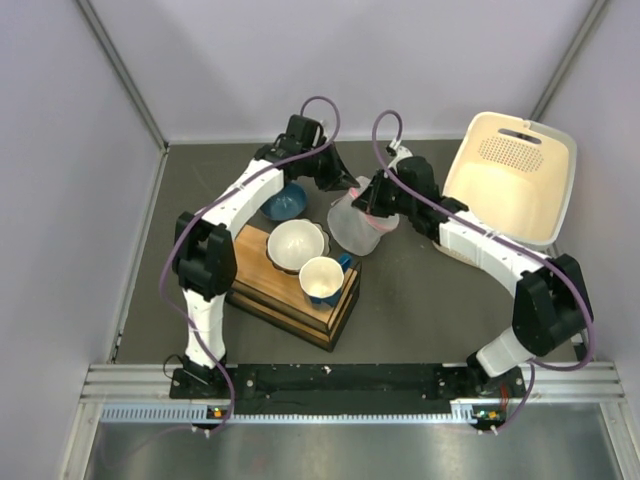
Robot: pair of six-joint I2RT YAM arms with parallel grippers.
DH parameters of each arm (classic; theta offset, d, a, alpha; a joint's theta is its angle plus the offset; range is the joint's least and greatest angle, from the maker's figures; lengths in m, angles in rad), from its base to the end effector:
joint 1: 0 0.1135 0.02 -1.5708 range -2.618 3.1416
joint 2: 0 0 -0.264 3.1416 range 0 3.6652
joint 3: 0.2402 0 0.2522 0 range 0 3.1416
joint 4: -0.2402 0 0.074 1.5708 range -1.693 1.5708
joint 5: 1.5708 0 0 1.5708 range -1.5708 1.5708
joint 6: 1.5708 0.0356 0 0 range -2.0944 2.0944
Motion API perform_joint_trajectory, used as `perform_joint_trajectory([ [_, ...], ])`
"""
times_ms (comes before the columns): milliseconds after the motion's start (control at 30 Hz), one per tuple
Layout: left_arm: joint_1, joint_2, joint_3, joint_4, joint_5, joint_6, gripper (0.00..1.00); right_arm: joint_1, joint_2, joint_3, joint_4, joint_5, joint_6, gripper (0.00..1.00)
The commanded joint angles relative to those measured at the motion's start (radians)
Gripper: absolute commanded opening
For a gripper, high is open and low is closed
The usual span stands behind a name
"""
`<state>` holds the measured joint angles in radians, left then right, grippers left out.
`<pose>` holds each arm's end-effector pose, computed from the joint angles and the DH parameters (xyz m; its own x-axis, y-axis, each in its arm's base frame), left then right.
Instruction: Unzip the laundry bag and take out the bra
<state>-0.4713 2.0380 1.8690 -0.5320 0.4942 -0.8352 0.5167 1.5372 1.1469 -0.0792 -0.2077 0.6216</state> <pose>0.4120 -0.2289 0.2992 -0.9214 -0.2630 -0.2860 0.0589 0.6330 -0.7719 0.3073 0.1830 0.2904 -0.6944 0.2608 -0.6707 -0.2939 0.7479 0.5952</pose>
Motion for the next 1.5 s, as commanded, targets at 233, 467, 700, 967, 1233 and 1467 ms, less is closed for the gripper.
perform_joint_trajectory([
  [233, 0.126, -0.093, 0.09, -0.008, -0.003, 0.064, 0.0, 0.006, -0.106, -0.085, -0.022, 0.022, -0.086, 0.0],
  [467, 0.137, -0.003, 0.174, -0.014, 0.006, 0.094, 0.0, 0.012, -0.123, -0.095, -0.022, -0.036, -0.08, 0.0],
  [700, 0.135, 0.097, 0.317, -0.097, 0.035, 0.149, 0.76, 0.025, -0.091, -0.016, -0.022, -0.016, -0.017, 0.0],
  [967, 0.123, -0.128, 0.15, -0.095, -0.075, 0.196, 0.96, 0.025, -0.032, 0.019, 0.001, -0.009, 0.023, 0.0],
  [1233, 0.054, -0.226, -0.123, -0.036, -0.098, 0.107, 0.93, 0.025, -0.012, 0.024, 0.025, -0.024, 0.033, 0.0],
  [1467, 0.043, -0.168, -0.179, -0.011, -0.072, 0.004, 0.96, 0.025, -0.031, 0.004, 0.024, 0.002, 0.024, 0.0],
])
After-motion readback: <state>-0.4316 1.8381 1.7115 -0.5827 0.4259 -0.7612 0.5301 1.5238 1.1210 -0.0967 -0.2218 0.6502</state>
